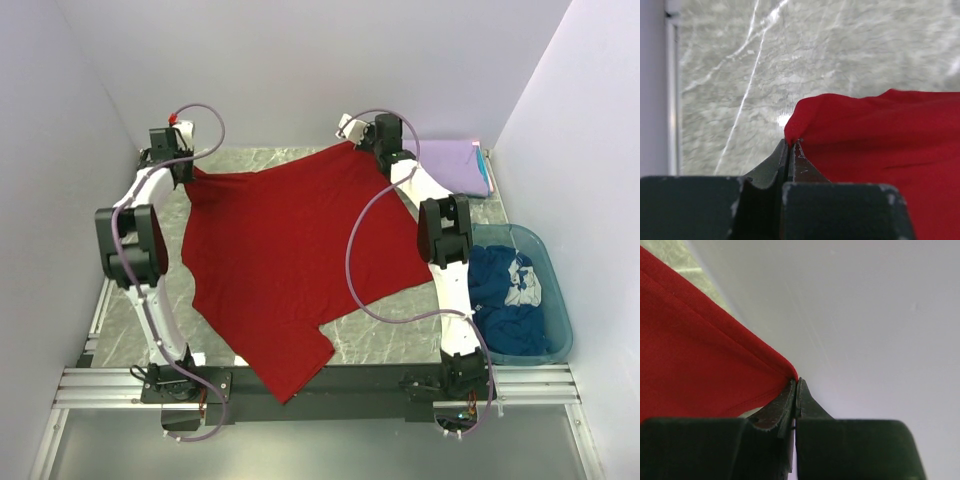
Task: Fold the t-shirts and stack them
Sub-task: Fold the tshirt
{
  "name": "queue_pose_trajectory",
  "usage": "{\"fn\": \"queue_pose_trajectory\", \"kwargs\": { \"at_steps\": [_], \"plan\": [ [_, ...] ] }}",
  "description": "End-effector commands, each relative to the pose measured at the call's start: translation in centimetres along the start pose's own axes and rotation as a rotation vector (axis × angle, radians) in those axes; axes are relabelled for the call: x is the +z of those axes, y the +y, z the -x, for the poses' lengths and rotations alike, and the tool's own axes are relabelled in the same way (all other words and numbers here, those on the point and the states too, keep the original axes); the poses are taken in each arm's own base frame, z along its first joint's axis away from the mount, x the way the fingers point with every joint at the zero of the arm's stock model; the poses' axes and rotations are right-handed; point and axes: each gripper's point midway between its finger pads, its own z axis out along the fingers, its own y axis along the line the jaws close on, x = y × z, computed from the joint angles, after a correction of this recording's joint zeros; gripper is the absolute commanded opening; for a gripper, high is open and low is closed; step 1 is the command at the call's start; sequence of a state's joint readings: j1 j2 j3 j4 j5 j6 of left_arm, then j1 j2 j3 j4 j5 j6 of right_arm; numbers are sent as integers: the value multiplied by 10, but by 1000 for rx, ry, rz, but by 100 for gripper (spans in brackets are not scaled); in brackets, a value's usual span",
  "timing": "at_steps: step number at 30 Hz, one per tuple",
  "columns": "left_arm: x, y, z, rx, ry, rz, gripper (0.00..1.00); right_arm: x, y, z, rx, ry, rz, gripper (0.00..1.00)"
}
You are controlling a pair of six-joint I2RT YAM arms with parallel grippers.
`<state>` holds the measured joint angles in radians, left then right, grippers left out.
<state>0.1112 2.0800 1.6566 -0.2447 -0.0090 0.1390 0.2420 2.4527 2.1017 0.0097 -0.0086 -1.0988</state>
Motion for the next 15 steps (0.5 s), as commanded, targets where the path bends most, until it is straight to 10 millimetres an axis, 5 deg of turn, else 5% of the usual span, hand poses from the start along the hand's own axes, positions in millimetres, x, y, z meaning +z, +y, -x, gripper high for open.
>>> {"fn": "queue_pose_trajectory", "kwargs": {
  "at_steps": [1, 10, 15],
  "plan": [
    [-33, -12, 29, 78, -98, -39, 0, -5, -37, 11, -17, -63, -97, 0],
    [-80, -36, -7, 89, -20, -135, 0, -24, -49, 3, -1, -87, -45, 0],
    [-106, -55, -21, 91, 21, -182, 0, -31, -33, -3, -37, -101, 47, 0]
  ]
}}
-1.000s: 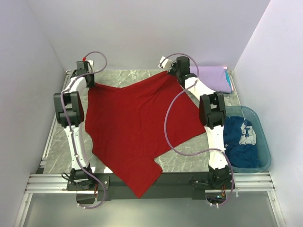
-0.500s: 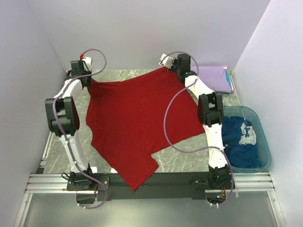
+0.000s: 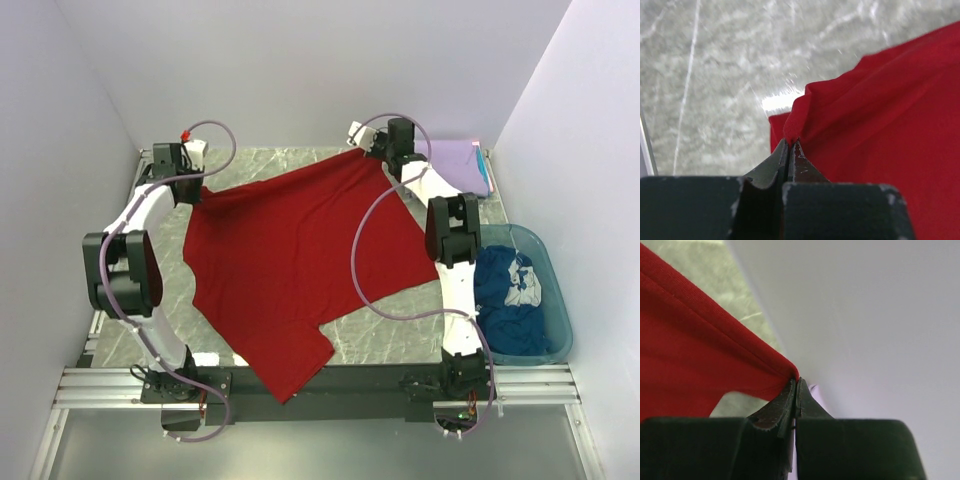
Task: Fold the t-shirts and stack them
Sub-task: Fold the tshirt
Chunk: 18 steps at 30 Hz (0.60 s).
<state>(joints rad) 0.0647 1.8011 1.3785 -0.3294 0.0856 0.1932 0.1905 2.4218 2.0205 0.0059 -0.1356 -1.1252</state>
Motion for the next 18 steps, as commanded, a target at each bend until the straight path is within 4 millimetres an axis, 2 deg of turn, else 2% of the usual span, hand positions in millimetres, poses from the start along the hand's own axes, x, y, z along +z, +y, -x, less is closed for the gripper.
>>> {"fn": "queue_pose_trajectory", "kwargs": {
  "at_steps": [1, 3, 8, 9, 12, 18],
  "plan": [
    [-32, -20, 11, 13, -28, -43, 0, -31, -42, 19, -36, -53, -22, 0],
    [-40, -30, 1, 19, -4, -62, 0, -31, -38, 16, -39, -50, 6, 0],
    [-53, -41, -21, 32, 44, -82, 0, -35, -29, 9, -71, -52, 55, 0],
    [-55, -55, -26, 51, 60, -110, 0, -36, -28, 9, -78, -56, 58, 0],
    [-62, -64, -36, 83, 77, -130, 0, -38, -27, 7, -100, -52, 72, 0],
    [-70, -72, -53, 128, 112, -143, 0, -46, -23, 3, -139, -54, 110, 0]
  ]
}}
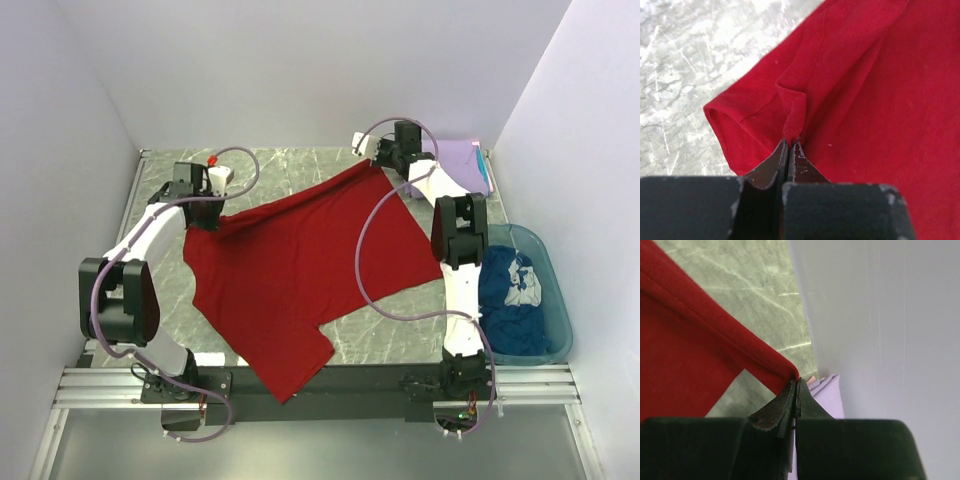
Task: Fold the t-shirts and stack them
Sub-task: Fold the tshirt
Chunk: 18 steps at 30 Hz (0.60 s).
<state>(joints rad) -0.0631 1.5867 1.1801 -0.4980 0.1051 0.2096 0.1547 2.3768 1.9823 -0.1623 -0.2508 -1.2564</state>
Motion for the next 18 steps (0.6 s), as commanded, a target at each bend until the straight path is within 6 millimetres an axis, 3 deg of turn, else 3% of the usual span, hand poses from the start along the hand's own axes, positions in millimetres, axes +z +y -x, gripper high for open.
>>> {"fn": "queue_pose_trajectory", "kwargs": {
  "at_steps": [1, 8, 18],
  "plan": [
    [-15, -1, -1, 35, -14, 4, 0, -36, -36, 14, -56, -28, -53, 0],
    [-23, -15, -10, 56, -4, -65, 0, -43, -17, 7, -107, -8, -8, 0],
    [-27, -48, -46, 134, 90, -186, 0, -45, -4, -8, -144, 26, 23, 0]
  ]
}}
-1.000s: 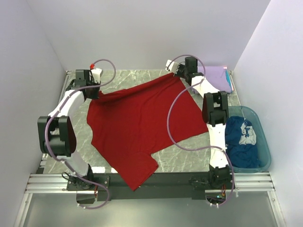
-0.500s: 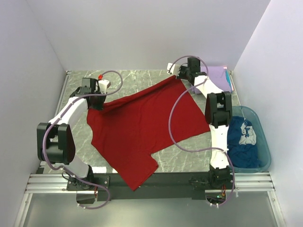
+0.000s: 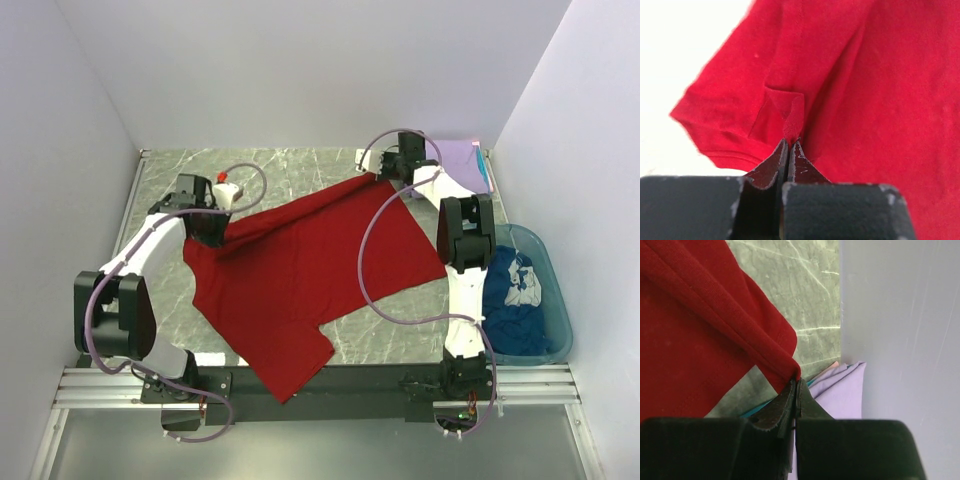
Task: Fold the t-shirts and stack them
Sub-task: Fold the tshirt
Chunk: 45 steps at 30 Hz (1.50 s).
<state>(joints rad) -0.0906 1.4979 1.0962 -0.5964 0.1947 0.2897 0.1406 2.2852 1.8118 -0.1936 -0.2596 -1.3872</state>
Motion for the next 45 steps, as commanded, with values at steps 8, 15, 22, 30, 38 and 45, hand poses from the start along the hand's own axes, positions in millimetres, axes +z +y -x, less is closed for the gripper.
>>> {"fn": "queue_pose_trajectory", "kwargs": {
  "at_steps": [8, 15, 22, 30, 38, 45],
  "plan": [
    [9, -17, -36, 44, 108, -49, 0, -27, 0, -9, -98, 30, -6, 0],
    [14, -21, -46, 59, 146, -74, 1, -23, 11, -17, -115, 61, 20, 0],
    [14, -35, -57, 113, 170, -110, 1, -22, 7, -18, -103, 67, 10, 0],
    [14, -44, -55, 138, 165, -123, 0, -22, 6, -20, -112, 75, 4, 0],
    [13, -58, -66, 173, 201, -186, 18, -23, 19, -25, -139, 96, 35, 16],
    [-33, -69, -47, 135, 100, -282, 58, -49, 4, -14, -76, 80, 37, 54]
  ]
}}
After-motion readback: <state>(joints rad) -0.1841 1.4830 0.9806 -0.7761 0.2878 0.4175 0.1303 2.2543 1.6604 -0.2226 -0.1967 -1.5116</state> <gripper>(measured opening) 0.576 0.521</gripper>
